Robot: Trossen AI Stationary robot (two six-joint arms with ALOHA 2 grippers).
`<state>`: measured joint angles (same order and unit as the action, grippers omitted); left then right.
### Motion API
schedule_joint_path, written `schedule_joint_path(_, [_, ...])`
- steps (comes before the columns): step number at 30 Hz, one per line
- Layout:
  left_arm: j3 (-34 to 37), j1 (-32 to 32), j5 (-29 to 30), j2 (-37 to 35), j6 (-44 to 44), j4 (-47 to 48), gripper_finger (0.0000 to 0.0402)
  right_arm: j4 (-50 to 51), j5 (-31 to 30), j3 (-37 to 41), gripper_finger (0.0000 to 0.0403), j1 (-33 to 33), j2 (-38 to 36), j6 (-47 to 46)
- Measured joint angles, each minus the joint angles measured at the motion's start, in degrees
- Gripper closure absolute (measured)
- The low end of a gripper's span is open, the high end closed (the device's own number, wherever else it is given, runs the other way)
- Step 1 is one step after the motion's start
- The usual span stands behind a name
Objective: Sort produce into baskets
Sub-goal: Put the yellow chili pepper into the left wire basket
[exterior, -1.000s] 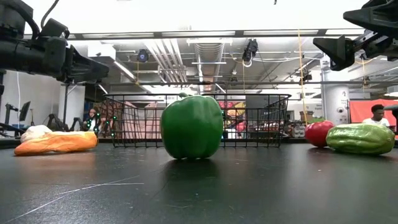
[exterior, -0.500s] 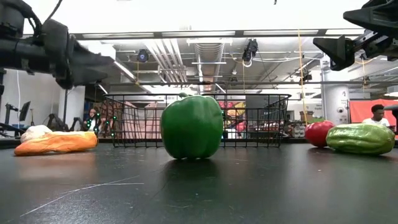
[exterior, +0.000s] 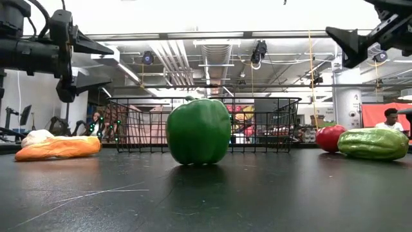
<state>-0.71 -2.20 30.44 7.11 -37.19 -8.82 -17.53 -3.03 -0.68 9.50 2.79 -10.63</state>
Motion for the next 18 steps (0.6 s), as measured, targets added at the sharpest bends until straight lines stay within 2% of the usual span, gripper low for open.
schedule_joint_path(11, [0.0,0.0,-0.09,0.39,-4.79,0.39,0.0063,-1.21,-0.14,-0.01,0.0044,-0.02,0.0,-0.82])
schedule_joint_path(13, [0.0,0.0,-0.1,0.74,-6.14,0.66,0.0063,-1.21,-1.39,-0.01,0.0044,-0.02,0.0,-2.55])
schedule_joint_path(18, [0.0,-0.09,-4.59,1.88,-7.23,0.91,0.0063,-1.27,-6.8,0.0,0.0044,-0.02,0.0,-4.09])
